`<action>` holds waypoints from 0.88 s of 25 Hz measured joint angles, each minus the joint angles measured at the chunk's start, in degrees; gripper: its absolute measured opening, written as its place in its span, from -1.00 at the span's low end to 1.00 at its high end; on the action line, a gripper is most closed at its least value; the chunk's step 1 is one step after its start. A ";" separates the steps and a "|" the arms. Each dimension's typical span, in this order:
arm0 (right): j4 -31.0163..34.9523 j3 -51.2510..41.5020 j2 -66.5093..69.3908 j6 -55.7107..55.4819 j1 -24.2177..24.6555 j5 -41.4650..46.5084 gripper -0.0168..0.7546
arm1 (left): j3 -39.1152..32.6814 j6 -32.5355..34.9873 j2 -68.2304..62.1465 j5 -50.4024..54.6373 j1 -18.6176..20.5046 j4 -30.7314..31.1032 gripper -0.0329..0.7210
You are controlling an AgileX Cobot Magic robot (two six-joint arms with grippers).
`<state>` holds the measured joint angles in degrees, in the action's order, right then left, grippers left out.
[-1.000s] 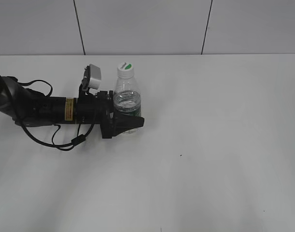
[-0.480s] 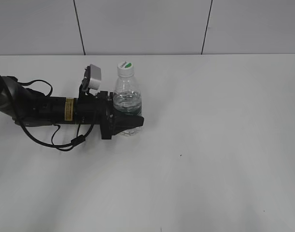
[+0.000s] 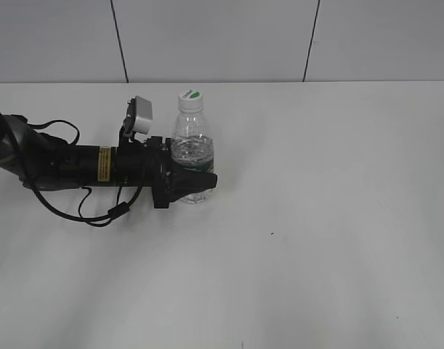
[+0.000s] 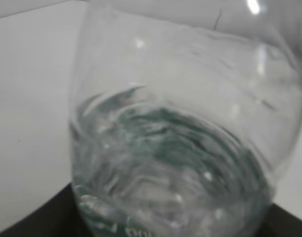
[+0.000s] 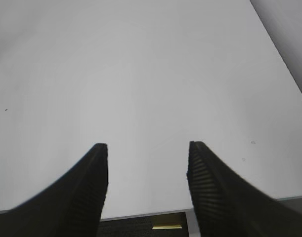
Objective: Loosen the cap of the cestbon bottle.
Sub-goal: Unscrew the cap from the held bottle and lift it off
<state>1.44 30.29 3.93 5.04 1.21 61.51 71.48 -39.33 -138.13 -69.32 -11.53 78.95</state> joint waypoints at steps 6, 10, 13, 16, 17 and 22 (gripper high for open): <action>3.18 3.91 6.75 -2.11 0.00 3.36 0.09 | 0.05 0.19 0.00 0.05 -0.47 0.00 0.18; 3.72 9.68 16.47 -3.83 0.00 7.75 0.09 | 0.11 1.56 0.00 0.10 -1.85 0.53 0.18; 5.72 14.99 24.36 -4.73 0.00 8.09 0.09 | 0.11 2.56 0.00 0.10 -2.98 0.82 0.18; 7.27 19.12 29.98 -5.04 0.00 8.13 0.09 | 0.11 2.90 0.00 0.10 -3.86 0.88 0.18; 7.39 20.41 31.93 -5.04 0.00 8.20 0.09 | 0.11 2.96 0.00 0.10 -3.97 0.88 0.18; 10.35 26.06 43.38 -5.04 0.00 8.27 0.09 | 0.11 3.21 0.00 0.10 -4.02 0.98 0.18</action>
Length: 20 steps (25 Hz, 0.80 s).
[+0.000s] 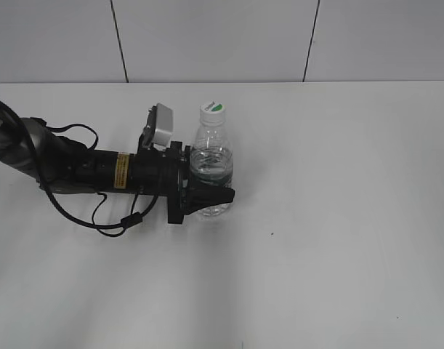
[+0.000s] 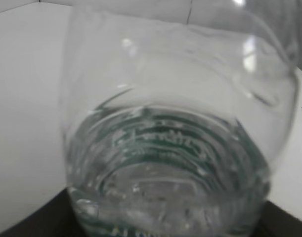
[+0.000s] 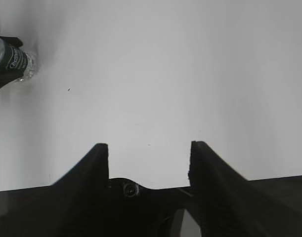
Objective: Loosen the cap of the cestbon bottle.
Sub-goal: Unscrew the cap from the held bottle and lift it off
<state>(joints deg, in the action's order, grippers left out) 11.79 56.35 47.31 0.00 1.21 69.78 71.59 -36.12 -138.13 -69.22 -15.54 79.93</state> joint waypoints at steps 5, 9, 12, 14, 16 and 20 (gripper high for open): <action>5.77 5.58 14.73 0.00 0.00 0.00 0.09 | 0.00 1.56 0.00 -0.05 0.00 0.49 0.18; 9.11 10.99 22.71 -0.40 -0.14 0.00 0.09 | 0.00 1.77 0.00 -0.05 0.00 0.48 0.17; 8.66 15.02 27.03 -2.14 -1.60 0.00 0.09 | 0.00 1.76 0.00 -0.11 0.00 0.48 0.17; 7.92 17.44 29.64 -3.14 -3.82 0.00 0.09 | 0.00 1.83 0.00 -0.11 -0.06 0.48 0.17; 6.95 19.94 32.52 -4.37 -6.07 0.05 0.09 | 0.00 1.90 0.00 -0.11 -0.06 0.48 0.17; 5.59 25.24 38.88 -6.15 -11.95 0.05 0.09 | 0.00 1.94 0.00 -0.11 -0.06 0.48 0.17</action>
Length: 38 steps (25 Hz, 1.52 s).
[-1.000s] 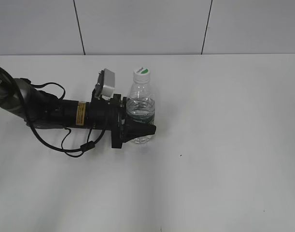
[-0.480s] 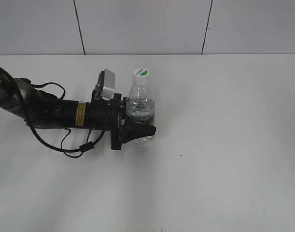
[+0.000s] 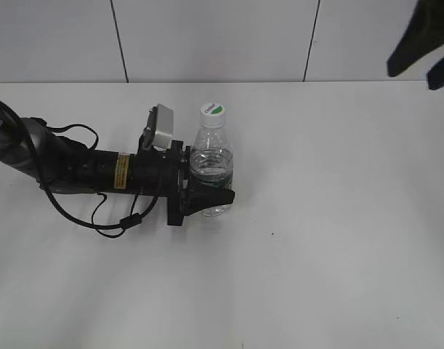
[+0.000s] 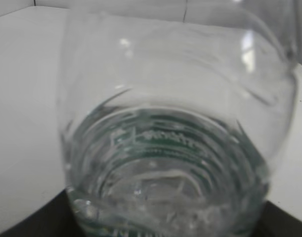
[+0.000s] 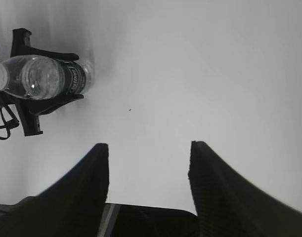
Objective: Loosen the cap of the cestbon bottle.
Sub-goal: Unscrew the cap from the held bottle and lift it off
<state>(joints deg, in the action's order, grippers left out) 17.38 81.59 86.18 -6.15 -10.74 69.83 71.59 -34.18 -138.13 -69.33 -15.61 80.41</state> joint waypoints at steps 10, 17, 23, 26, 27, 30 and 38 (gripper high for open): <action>-1.05 10.73 12.99 -1.29 -12.61 -1.16 0.09 | 0.00 1.83 0.00 0.00 -0.01 0.20 0.17; -1.24 14.01 17.60 -1.34 -17.82 -5.15 0.09 | 0.00 1.93 0.00 0.00 -0.06 0.20 0.17; -1.30 16.59 21.89 -1.36 -19.52 -5.64 0.09 | 0.00 1.95 0.00 0.00 -0.07 0.20 0.17; -1.30 17.38 22.86 -1.41 -20.42 -6.86 0.09 | 0.00 1.95 0.00 0.00 -0.07 0.20 0.17; -1.30 17.44 22.86 -1.41 -20.68 -7.83 0.09 | 0.00 1.95 0.00 0.00 -0.07 0.20 0.17; -1.30 17.55 22.86 -2.31 -21.44 -9.34 0.10 | 0.00 1.99 0.00 0.00 -0.07 0.20 0.17; -1.25 18.90 25.35 -4.04 -23.05 -11.95 0.22 | 0.00 1.99 0.00 0.00 -0.12 0.03 0.17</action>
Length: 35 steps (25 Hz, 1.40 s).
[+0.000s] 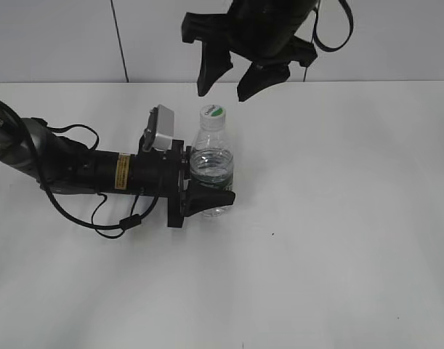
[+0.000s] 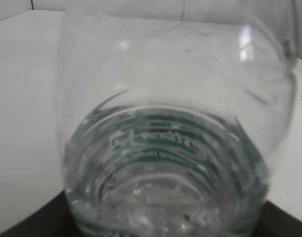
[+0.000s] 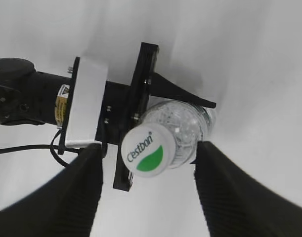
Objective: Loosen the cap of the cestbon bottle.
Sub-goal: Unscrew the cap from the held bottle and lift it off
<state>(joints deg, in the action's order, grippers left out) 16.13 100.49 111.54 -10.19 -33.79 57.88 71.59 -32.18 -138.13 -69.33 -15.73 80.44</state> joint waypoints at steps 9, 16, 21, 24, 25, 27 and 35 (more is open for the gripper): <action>0.05 0.77 3.02 -0.05 -0.70 -1.37 0.22 | 0.00 0.00 0.00 0.00 0.00 -0.05 0.17; -0.27 0.83 3.02 -0.13 -0.68 -1.48 0.22 | 0.00 0.00 0.00 0.11 -0.06 -0.70 0.17; -0.27 0.83 3.02 -0.13 -0.77 -1.23 0.22 | 0.00 0.00 -0.02 0.24 -0.06 -1.01 0.17; -0.27 0.83 3.32 -0.13 -0.85 -0.89 0.22 | 0.00 0.00 -0.02 0.33 -0.06 -1.14 0.17; -0.27 0.83 3.66 -0.13 -0.85 -0.63 0.22 | 0.00 0.00 -0.02 0.33 -0.06 -1.14 0.17; -0.27 0.83 4.28 -0.13 -0.85 0.17 0.22 | 0.00 0.00 -0.02 0.33 -0.06 -1.14 0.17; -0.27 1.63 4.87 -0.13 -0.89 1.44 0.04 | 0.00 0.00 -0.02 0.33 -0.06 -1.14 0.16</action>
<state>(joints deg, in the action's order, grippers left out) 15.86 102.12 116.40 -10.31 -34.68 59.32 71.59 -32.18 -138.15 -69.00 -15.79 79.30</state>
